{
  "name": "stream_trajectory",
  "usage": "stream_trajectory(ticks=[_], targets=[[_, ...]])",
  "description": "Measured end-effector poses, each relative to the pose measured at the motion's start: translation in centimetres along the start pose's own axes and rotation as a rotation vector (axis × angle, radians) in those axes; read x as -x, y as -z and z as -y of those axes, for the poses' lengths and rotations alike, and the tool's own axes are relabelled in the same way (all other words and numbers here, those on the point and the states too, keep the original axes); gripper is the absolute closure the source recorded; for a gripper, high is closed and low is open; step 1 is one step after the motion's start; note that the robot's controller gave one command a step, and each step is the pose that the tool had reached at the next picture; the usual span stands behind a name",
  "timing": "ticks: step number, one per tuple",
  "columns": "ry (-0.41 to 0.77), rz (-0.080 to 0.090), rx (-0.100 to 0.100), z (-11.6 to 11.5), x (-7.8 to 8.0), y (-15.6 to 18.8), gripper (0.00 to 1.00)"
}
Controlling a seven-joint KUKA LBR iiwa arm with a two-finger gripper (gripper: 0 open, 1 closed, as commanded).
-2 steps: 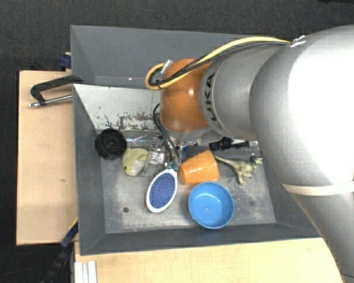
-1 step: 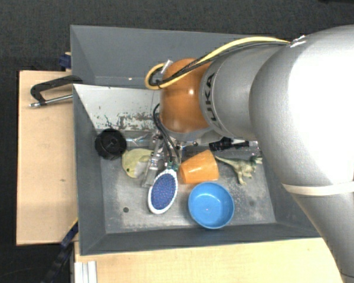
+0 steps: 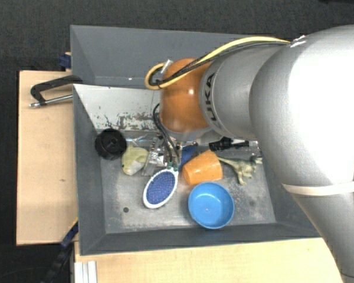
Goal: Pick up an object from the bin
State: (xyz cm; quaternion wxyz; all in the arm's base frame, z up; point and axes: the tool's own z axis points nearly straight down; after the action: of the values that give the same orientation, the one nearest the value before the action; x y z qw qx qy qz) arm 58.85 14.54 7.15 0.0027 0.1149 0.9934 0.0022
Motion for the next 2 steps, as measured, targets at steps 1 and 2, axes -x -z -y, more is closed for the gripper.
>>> stream_trajectory(ticks=[1, 2], targets=[[0.0, 0.0, 0.0, 0.02, -0.01, -0.03, 0.0], [0.0, -0.001, -0.001, 0.04, -0.03, -0.05, 1.0]])
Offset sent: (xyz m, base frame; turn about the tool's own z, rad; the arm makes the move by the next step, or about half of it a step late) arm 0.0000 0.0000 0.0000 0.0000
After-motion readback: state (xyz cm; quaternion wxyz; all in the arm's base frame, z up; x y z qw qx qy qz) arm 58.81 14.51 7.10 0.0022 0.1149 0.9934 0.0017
